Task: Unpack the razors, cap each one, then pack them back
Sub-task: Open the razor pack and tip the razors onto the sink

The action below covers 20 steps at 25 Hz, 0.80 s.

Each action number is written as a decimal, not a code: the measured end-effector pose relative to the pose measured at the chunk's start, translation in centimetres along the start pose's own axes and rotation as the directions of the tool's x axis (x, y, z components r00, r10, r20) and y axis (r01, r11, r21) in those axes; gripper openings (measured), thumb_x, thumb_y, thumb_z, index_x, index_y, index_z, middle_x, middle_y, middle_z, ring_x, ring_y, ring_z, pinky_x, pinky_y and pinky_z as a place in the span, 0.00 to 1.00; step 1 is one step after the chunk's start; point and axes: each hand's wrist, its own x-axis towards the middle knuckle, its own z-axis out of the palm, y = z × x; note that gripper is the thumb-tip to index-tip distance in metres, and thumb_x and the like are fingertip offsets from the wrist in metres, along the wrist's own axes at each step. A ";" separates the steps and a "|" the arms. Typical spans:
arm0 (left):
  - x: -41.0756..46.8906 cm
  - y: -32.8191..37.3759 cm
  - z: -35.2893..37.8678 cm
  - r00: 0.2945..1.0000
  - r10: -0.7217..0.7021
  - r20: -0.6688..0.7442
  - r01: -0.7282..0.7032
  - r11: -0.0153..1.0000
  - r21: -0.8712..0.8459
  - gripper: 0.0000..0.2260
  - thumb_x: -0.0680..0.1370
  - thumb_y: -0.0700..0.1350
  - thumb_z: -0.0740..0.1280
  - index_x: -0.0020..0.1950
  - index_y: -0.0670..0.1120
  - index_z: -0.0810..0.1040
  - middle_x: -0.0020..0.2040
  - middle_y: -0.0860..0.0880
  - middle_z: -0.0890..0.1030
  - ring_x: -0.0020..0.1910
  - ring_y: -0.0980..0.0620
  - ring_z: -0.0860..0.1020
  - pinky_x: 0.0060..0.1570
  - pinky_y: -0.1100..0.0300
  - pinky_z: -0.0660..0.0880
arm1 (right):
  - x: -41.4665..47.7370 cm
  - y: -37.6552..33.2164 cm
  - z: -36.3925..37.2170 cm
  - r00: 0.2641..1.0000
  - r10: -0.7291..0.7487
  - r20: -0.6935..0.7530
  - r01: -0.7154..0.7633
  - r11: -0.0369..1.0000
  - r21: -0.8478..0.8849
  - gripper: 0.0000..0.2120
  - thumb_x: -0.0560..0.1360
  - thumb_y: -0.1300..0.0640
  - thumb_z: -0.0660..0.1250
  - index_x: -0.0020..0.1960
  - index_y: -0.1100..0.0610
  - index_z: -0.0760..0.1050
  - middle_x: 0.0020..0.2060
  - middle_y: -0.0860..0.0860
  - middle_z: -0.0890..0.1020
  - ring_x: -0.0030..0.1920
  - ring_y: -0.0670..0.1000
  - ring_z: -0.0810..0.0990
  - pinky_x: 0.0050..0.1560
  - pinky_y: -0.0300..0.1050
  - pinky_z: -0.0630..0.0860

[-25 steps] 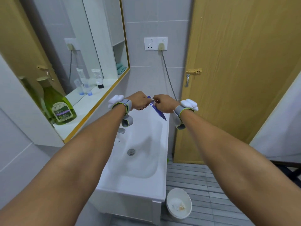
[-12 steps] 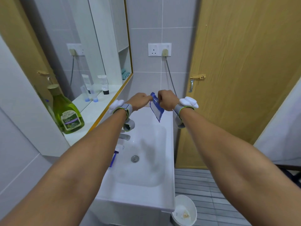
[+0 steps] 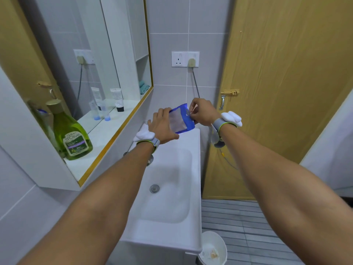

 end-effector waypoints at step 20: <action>5.2 4.2 -6.9 0.795 0.283 0.537 -0.580 0.614 0.535 0.35 0.58 0.55 0.77 0.63 0.51 0.70 0.58 0.48 0.71 0.59 0.46 0.68 0.56 0.48 0.70 | -3.5 3.0 11.0 0.884 0.280 0.374 -0.256 -0.381 0.889 0.12 0.77 0.71 0.59 0.59 0.67 0.73 0.54 0.65 0.78 0.52 0.63 0.79 0.53 0.56 0.79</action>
